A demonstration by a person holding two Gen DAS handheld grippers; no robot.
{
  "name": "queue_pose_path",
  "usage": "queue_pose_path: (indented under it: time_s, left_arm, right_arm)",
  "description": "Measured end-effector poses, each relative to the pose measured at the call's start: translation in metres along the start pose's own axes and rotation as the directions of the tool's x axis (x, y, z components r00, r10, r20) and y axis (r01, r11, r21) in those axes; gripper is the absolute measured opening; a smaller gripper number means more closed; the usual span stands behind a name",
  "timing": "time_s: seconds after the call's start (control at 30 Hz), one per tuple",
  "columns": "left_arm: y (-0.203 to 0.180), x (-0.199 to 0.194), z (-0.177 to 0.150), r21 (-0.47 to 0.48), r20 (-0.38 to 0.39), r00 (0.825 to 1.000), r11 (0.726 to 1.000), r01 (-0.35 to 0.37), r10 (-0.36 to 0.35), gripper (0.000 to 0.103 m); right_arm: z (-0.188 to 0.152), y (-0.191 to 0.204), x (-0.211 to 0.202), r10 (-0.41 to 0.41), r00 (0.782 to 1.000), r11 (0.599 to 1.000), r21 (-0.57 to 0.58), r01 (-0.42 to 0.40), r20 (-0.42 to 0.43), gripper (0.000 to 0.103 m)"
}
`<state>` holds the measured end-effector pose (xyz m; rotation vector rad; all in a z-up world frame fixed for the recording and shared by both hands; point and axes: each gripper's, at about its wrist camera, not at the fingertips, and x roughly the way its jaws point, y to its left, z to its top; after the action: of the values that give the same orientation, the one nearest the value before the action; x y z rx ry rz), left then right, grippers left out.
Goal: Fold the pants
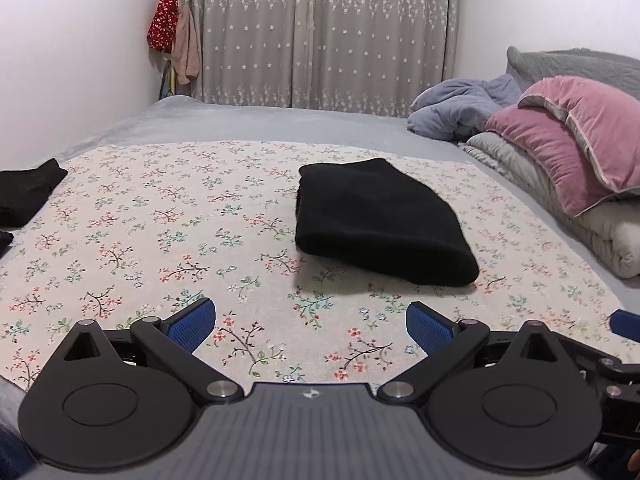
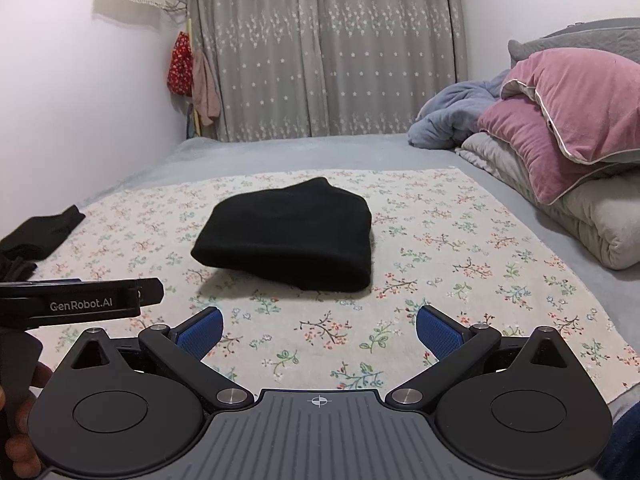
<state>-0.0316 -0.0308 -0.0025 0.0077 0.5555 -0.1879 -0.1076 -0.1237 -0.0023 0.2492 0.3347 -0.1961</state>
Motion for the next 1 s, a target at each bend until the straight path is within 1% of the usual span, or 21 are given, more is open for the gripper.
queue_pose_path:
  time_s: [0.2, 0.57, 1.0]
  left_arm:
    - [-0.0037, 0.0004, -0.0005, 0.013, 0.000, 1.000, 1.000, -0.010, 0.010, 0.103]
    - [-0.0065, 0.0051, -0.0016, 0.012, -0.026, 1.000, 1.000, -0.013, 0.014, 0.103]
    - [-0.0095, 0.0087, -0.0027, 0.025, -0.061, 0.998, 0.999, -0.021, 0.022, 0.103]
  right_arm:
    - [-0.0017, -0.0009, 0.0041, -0.009, 1.000, 1.000, -0.004, 0.009, -0.012, 0.103]
    - [-0.0012, -0.0028, 0.0031, -0.011, 1.000, 1.000, 0.002, 0.011, -0.002, 0.103]
    - [-0.0026, -0.0037, 0.0065, -0.016, 1.000, 1.000, 0.001, 0.016, -0.018, 0.103]
